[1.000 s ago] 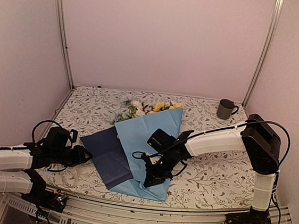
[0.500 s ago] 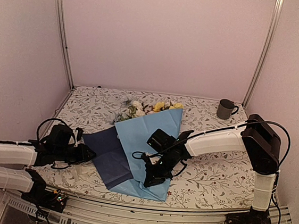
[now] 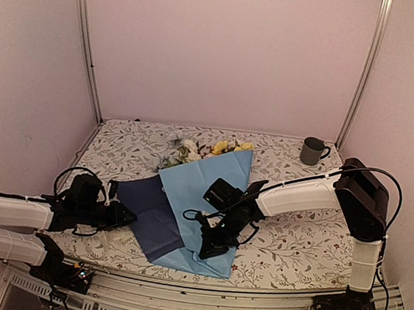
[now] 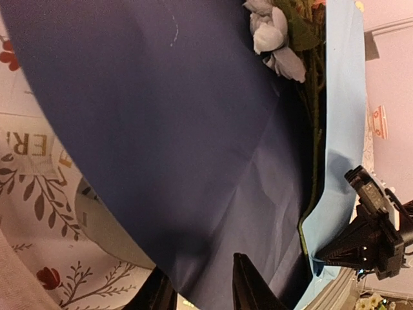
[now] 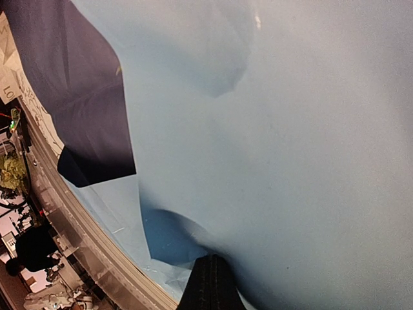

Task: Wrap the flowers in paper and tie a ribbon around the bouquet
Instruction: Pick up the two-thirds-folded wrapping paper from the center of the board, then fold the 2/3-folded wrapping paper at the center of the board.

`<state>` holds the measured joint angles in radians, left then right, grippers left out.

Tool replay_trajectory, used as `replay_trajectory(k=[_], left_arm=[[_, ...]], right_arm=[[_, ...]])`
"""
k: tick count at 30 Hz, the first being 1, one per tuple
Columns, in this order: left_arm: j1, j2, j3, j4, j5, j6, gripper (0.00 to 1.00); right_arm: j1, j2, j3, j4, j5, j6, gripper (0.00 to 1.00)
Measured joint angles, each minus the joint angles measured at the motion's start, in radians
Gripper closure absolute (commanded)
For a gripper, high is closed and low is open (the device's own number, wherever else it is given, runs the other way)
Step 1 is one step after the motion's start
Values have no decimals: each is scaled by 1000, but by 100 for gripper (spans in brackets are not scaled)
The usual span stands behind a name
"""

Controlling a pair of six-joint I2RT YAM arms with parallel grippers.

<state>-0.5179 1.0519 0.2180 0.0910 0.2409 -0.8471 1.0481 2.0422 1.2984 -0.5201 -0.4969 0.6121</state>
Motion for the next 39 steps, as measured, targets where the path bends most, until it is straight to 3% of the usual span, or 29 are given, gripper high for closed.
replay_trajectory(k=[2,8,15,23,39], left_arm=[[-5,17,-5,17,3,-1,74],[-36,77,-3,80,-3,19,100],[-108,117,83,95,-2,55,100],[-182,112,282,76,28,116,100],[-236,673,651,192,193,184,100]], right_arm=[[1,0,0,-1,2,0,100],[3,0,3,-5,7,0,100],[4,0,4,-6,10,1,100],[5,0,4,-6,11,0,100],[9,-34,-58,71,24,17,100]])
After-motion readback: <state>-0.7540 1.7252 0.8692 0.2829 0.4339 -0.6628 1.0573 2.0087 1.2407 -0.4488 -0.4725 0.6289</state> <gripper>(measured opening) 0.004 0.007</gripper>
